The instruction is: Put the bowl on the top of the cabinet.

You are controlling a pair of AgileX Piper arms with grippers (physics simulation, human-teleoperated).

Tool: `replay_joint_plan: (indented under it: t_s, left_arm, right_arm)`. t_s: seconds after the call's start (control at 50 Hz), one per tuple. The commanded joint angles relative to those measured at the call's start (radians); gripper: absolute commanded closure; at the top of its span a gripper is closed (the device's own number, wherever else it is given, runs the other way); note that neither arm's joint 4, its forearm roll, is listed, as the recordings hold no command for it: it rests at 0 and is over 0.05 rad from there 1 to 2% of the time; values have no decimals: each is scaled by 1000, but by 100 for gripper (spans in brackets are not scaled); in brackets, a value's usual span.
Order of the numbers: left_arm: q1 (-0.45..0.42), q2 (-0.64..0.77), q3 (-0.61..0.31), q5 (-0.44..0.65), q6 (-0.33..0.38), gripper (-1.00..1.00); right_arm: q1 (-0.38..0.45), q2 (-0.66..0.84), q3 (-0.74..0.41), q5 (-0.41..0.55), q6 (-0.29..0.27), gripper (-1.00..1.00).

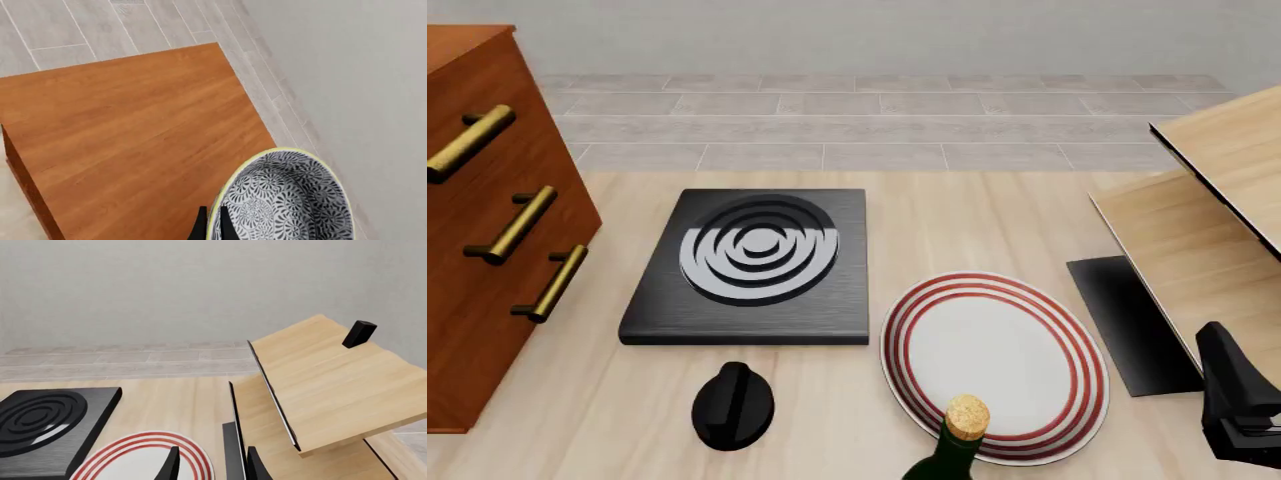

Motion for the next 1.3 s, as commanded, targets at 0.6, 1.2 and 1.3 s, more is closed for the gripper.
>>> replay_joint_plan:
  t_s: [0.6, 1.2, 1.3]
  left_arm:
    - [139, 31, 49, -18, -73, 100]
    - [202, 59, 60, -25, -48, 100]
    - [203, 61, 63, -28, -46, 100]
  right_arm:
    - [1, 1, 0, 1, -5, -100]
    - [1, 0, 0, 2, -7, -100]
    - [2, 0, 0, 2, -10, -100]
